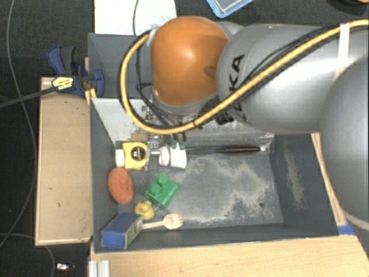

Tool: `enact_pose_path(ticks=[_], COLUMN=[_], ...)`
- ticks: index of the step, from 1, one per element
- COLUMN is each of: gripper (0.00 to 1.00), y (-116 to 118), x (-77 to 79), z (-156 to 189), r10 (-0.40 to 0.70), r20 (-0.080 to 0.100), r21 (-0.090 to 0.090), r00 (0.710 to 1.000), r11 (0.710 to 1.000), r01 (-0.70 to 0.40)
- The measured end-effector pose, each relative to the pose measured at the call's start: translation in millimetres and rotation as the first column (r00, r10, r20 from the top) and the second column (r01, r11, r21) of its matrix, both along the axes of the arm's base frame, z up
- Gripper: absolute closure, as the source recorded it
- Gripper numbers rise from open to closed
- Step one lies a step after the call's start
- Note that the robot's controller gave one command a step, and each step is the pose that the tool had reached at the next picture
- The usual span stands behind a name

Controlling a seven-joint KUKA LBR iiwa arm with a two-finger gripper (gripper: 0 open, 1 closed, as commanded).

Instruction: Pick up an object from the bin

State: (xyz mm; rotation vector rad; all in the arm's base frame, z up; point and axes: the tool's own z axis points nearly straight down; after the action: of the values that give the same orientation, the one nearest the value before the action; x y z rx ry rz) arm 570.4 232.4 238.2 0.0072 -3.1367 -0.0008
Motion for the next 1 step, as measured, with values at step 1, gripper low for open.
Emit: enact_pose_path(ticks=[1], gripper=[0.00], y=[-1.5], x=[2.0], z=[4.8], r10=[-0.005], r20=[0.008], r21=[0.001], r00=[1.000], r11=[1.000], r01=[0.005])
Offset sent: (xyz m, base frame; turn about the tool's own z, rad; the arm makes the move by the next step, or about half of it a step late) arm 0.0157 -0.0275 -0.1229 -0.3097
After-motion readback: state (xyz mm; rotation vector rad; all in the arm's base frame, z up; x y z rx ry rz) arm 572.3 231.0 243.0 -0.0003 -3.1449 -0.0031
